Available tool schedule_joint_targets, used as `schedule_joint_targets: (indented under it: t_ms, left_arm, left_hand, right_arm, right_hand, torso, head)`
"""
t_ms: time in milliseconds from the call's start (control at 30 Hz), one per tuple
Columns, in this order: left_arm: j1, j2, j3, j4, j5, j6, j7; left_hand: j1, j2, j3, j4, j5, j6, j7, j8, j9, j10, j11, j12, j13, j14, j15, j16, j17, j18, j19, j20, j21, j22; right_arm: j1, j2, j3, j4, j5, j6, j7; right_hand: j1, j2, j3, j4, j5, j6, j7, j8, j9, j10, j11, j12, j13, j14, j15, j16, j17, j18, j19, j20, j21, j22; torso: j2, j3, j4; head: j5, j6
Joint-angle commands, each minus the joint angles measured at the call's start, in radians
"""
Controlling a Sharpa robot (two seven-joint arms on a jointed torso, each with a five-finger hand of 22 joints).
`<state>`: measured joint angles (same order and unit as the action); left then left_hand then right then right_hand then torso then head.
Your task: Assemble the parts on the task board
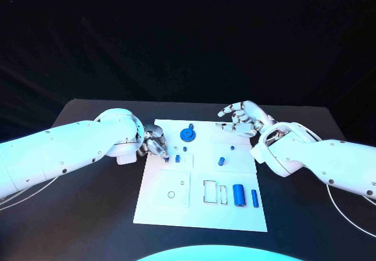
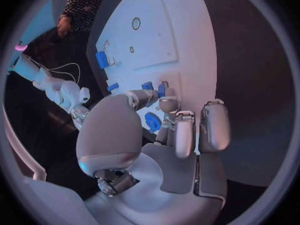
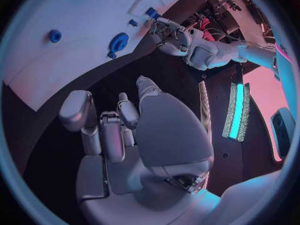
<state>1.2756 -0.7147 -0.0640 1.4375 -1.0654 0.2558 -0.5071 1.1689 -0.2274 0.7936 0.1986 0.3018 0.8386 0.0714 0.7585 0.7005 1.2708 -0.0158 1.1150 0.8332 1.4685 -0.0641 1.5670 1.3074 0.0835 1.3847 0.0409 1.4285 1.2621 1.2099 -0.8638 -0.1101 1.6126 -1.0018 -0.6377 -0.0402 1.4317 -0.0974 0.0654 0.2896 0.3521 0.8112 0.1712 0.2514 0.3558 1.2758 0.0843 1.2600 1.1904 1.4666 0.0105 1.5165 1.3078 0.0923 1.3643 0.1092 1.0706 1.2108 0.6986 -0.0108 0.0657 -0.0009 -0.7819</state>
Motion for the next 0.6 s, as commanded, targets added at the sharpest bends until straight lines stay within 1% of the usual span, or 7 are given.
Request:
schedule_joint_targets:
  t_ms: [33,67,133,233,400,433,600]
  left_arm:
    - [-0.002,0.003,0.0,-0.001,-0.019,0.029,-0.006]
    - [-0.002,0.003,-0.001,-0.001,-0.021,0.029,-0.007]
    - [-0.003,0.004,-0.001,-0.001,-0.023,0.03,-0.008]
    - [-0.004,0.005,-0.001,0.0,-0.025,0.033,-0.009]
    - [-0.005,0.005,-0.001,0.001,-0.027,0.036,-0.01]
    - [-0.005,0.005,-0.001,0.001,-0.027,0.036,-0.01]
    - [-0.005,0.004,-0.001,-0.002,-0.028,0.034,-0.011]
  left_hand:
    - [-0.007,0.007,0.153,-0.15,0.004,0.021,-0.014,0.003,0.129,0.006,-0.002,0.005,-0.001,0.102,-0.006,0.004,0.263,-0.017,0.009,0.001,0.005,0.001]
    - [-0.008,0.007,0.154,-0.15,0.005,0.021,-0.014,0.004,0.129,0.006,-0.002,0.005,-0.001,0.102,-0.006,0.004,0.263,-0.017,0.009,0.001,0.004,0.001]
    - [-0.008,0.007,0.154,-0.15,0.005,0.021,-0.014,0.004,0.129,0.006,-0.002,0.005,-0.001,0.102,-0.006,0.004,0.263,-0.017,0.009,0.001,0.004,0.001]
    - [-0.008,0.007,0.155,-0.15,0.006,0.022,-0.014,0.004,0.129,0.007,-0.002,0.005,0.0,0.102,-0.006,0.004,0.263,-0.017,0.009,0.001,0.005,0.001]
    - [-0.01,0.006,0.156,-0.151,0.007,0.022,-0.014,0.004,0.129,0.007,-0.002,0.005,-0.001,0.102,-0.006,0.004,0.263,-0.017,0.009,0.001,0.005,0.002]
    - [-0.01,0.006,0.156,-0.151,0.007,0.022,-0.014,0.004,0.129,0.007,-0.002,0.005,-0.001,0.102,-0.006,0.004,0.263,-0.017,0.009,0.001,0.005,0.002]
    - [-0.01,0.006,0.156,-0.151,0.007,0.022,-0.014,0.004,0.129,0.007,-0.002,0.005,-0.001,0.102,-0.006,0.004,0.263,-0.017,0.009,0.001,0.005,0.002]
  right_arm:
    - [0.0,-0.001,0.0,0.003,0.0,0.007,0.007]
    - [0.0,-0.001,0.0,0.003,0.0,0.007,0.007]
    - [0.0,-0.002,0.0,0.003,0.0,0.007,0.007]
    - [0.0,-0.002,0.0,0.004,0.0,0.007,0.007]
    - [0.0,-0.002,0.0,0.004,0.0,0.007,0.007]
    - [0.0,-0.003,0.0,0.004,0.0,0.007,0.007]
    - [0.0,-0.003,0.0,0.004,0.0,0.007,0.007]
  right_hand:
    - [-0.006,-0.008,0.006,0.0,0.004,-0.004,-0.002,0.006,-0.001,-0.003,-0.002,0.001,-0.001,0.074,-0.005,-0.004,0.139,0.012,-0.002,-0.002,-0.004,-0.001]
    - [-0.006,-0.008,0.006,0.0,0.004,-0.004,-0.002,0.006,-0.001,-0.003,-0.002,0.001,-0.001,0.074,-0.005,-0.004,0.139,0.012,-0.002,-0.002,-0.004,-0.001]
    - [-0.007,-0.008,0.007,0.001,0.004,-0.005,-0.002,0.007,-0.001,-0.004,-0.002,0.001,-0.002,0.074,-0.005,-0.004,0.139,0.011,-0.001,-0.002,-0.003,0.0]
    - [-0.007,-0.008,0.007,0.001,0.004,-0.005,-0.002,0.007,-0.001,-0.004,-0.002,0.001,-0.002,0.074,-0.005,-0.004,0.139,0.011,-0.001,-0.002,-0.003,0.0]
    - [-0.007,-0.008,0.007,0.001,0.004,-0.005,-0.002,0.007,-0.001,-0.004,-0.002,0.001,-0.002,0.074,-0.005,-0.004,0.139,0.011,-0.001,-0.002,-0.003,0.0]
    - [-0.007,-0.008,0.007,0.001,0.004,-0.005,-0.002,0.007,-0.001,-0.004,-0.002,0.001,-0.002,0.074,-0.005,-0.004,0.139,0.011,-0.001,-0.002,-0.003,0.0]
    - [-0.007,-0.008,0.007,0.001,0.004,-0.005,-0.002,0.007,-0.001,-0.004,-0.002,0.001,-0.002,0.074,-0.005,-0.004,0.139,0.011,-0.001,-0.002,-0.003,0.0]
  torso:
    - [0.0,0.0004,0.001]
    - [0.0,0.0009,0.0014]
    - [0.0,-0.0004,0.0014]
    - [0.0,-0.0013,0.0008]
    - [0.0,-0.0006,0.0007]
    - [-0.001,-0.0008,0.0008]
    - [-0.001,-0.0006,0.0009]
  head:
    - [0.0,0.002]
    - [0.0,0.002]
    - [0.0,0.001]
    - [0.0,0.0]
    - [0.001,-0.002]
    - [0.001,-0.005]
    - [0.002,-0.004]
